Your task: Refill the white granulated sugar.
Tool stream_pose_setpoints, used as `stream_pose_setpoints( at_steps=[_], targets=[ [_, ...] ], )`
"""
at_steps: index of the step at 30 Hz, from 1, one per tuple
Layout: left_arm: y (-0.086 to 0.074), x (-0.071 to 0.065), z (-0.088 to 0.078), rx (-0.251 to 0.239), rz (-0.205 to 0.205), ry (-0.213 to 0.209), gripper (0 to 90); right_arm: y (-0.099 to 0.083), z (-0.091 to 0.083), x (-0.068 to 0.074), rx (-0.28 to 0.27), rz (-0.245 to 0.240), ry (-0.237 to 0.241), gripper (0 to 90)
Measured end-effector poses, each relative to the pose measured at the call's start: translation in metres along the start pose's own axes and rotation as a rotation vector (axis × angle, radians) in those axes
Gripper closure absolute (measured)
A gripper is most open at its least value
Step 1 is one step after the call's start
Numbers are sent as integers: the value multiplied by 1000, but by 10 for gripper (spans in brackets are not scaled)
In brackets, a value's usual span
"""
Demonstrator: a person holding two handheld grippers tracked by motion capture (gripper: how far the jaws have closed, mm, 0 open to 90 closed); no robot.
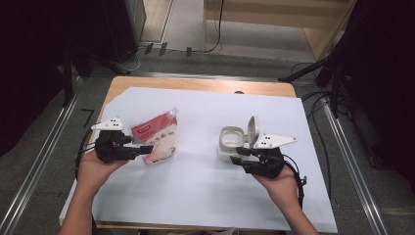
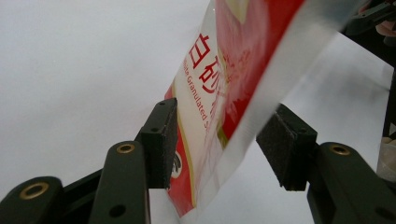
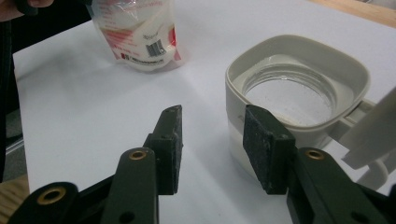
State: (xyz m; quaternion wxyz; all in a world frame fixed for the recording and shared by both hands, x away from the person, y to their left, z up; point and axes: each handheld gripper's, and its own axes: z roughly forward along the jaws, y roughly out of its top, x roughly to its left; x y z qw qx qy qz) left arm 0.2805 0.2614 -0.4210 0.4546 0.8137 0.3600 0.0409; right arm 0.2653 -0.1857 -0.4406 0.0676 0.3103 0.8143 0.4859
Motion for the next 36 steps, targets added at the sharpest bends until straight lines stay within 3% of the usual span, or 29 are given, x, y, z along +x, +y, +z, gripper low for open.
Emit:
stream_pose_setpoints(
  at_steps=[6, 16, 27, 36],
  targets=[
    [-4, -3, -7, 15, 10, 11, 477, 0, -9, -2, -11, -1, -1, 586],
    [-10, 1, -23, -1, 7, 31, 468, -2, -22, -6, -27, 10, -12, 591],
    [-22, 15, -32, 24, -35, 38, 456, -3, -27, -11, -23, 24, -20, 594],
    [-30, 26, -40, 12, -67, 54, 443, -3, -32, -15, -34, 29, -31, 599]
  ],
)
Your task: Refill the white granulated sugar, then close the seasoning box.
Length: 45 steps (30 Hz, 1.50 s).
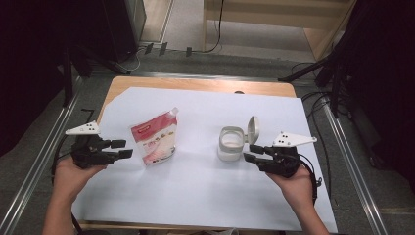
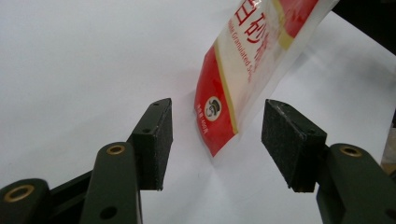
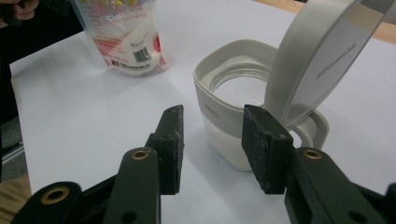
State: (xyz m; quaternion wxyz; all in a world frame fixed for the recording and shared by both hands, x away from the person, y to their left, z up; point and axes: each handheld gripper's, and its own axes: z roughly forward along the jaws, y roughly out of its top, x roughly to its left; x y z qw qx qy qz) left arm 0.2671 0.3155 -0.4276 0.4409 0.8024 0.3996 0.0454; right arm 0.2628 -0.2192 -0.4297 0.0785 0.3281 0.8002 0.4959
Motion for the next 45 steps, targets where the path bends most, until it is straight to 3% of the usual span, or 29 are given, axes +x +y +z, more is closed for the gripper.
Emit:
stream_pose_setpoints(
  at_steps=[6, 13, 15, 22, 29, 35, 40, 45],
  targets=[
    [-2, 6, -1, -11, -16, 44, 433, 0, -4, -4, 5, 3, -10, 616],
    [4, 12, 12, -1, -36, 84, 414, -1, -11, -7, 25, -5, -18, 630],
    [6, 13, 17, -2, -49, 80, 414, -1, -13, -10, 24, 4, -18, 638],
    [13, 13, 28, 10, -28, 76, 424, -2, -17, -19, 33, 19, -19, 652],
    [15, 13, 31, 17, -15, 63, 425, -3, -19, -31, 29, 51, -44, 669],
    [16, 12, 33, 11, -19, 62, 424, 1, -18, -41, 28, 48, -61, 686],
    [16, 11, 34, 18, -18, 60, 424, 7, -16, -50, 14, 65, -73, 744],
    [16, 11, 34, 11, -16, 64, 425, 7, -11, -58, 1, 112, -107, 861]
  ],
)
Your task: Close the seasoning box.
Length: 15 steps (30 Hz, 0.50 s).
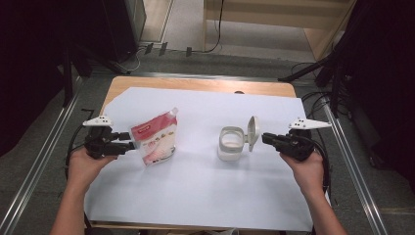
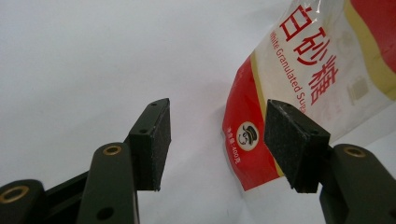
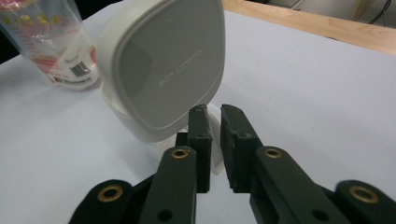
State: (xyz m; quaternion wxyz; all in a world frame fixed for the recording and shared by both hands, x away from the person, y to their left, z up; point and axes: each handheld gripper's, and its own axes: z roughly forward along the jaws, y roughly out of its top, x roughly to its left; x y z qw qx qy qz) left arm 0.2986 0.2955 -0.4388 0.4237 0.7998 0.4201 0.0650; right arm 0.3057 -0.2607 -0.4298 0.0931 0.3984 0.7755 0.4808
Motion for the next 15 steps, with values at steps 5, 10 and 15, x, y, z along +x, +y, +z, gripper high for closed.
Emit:
stream_pose_setpoints(
  at_steps=[5, 10, 15],
  targets=[
    [0, 1, 1, 15, 5, -5, 424, 4, 6, -7, -7, 30, 1, 900],
    [0, 0, 1, 15, 5, -8, 422, 13, 12, -8, -9, 25, -6, 900],
    [0, 0, 3, 11, 7, -11, 419, 19, 20, -10, -22, 33, -13, 900]
  ],
)
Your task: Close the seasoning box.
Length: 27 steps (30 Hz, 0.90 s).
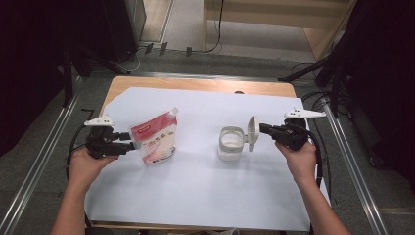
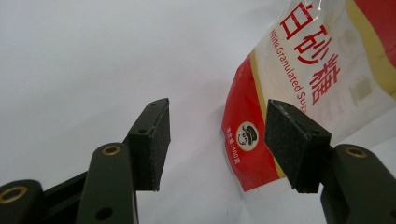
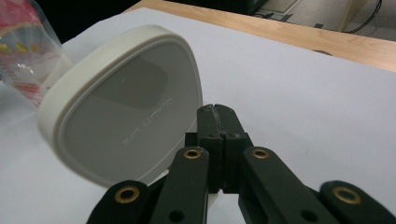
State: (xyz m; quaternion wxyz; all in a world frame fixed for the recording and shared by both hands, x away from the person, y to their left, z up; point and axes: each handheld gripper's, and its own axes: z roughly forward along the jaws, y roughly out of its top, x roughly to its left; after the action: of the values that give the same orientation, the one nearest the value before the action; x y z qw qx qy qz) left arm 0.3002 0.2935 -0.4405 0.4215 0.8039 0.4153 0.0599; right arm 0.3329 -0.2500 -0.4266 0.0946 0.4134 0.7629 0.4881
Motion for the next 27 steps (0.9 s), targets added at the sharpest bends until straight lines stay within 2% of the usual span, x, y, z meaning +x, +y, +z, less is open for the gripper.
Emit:
stream_pose_setpoints(
  at_steps=[4, 17, 22, 27],
  targets=[
    [0, -1, 1, 1, -1, 1, 419, 3, 5, 2, 0, 2, 2, 900],
    [0, 0, -1, 7, 0, -2, 415, 5, 6, 11, 1, -13, 8, 900],
    [0, -1, -1, -2, 10, 12, 416, 5, 7, 13, 0, -20, 11, 900],
    [-1, 0, -1, -4, 2, 8, 415, 6, 8, 17, 2, -28, 18, 900]
  ],
)
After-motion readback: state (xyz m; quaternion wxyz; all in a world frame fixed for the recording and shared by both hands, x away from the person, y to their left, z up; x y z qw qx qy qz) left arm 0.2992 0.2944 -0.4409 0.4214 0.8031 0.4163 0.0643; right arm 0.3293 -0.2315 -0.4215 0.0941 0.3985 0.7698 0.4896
